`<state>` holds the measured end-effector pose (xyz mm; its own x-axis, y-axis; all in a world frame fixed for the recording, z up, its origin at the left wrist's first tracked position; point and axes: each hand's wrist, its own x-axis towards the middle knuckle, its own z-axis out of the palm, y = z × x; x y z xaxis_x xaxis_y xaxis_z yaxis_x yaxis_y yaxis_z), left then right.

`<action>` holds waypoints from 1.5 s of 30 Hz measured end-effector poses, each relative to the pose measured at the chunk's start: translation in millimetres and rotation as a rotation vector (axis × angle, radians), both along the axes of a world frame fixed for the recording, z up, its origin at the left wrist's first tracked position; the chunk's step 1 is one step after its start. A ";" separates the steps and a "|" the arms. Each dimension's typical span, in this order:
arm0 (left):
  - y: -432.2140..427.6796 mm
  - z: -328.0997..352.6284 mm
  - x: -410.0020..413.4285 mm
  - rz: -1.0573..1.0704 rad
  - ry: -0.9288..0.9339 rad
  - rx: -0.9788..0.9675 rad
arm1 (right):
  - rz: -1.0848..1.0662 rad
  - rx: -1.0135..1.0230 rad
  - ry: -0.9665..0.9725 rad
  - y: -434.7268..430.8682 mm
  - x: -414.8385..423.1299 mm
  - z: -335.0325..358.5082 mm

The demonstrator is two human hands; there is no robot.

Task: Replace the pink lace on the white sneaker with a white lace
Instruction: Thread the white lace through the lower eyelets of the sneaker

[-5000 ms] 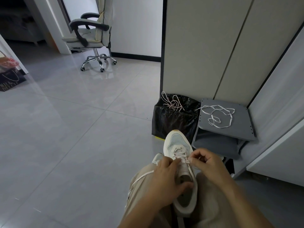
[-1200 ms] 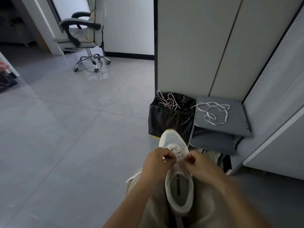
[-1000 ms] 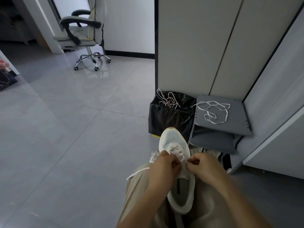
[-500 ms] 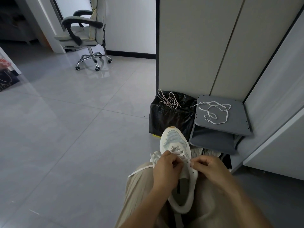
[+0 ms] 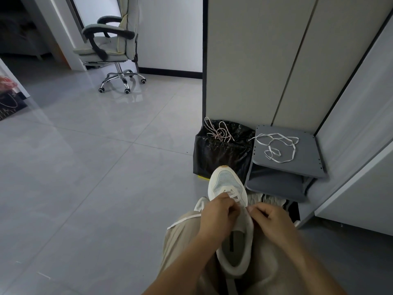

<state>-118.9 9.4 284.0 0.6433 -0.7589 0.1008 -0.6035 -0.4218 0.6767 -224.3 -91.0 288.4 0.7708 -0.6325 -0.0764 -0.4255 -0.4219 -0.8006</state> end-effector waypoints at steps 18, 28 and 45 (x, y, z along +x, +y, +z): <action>17.7 -1.5 18.5 0.061 0.021 -0.210 | -0.112 0.235 -0.002 -24.6 -6.9 -2.1; 48.6 -30.6 38.2 0.206 0.343 -0.094 | -0.774 -0.039 0.459 -220.9 -199.6 -170.1; 51.2 -30.1 29.4 0.159 0.245 -0.227 | 0.273 0.036 0.212 -37.4 -9.0 10.5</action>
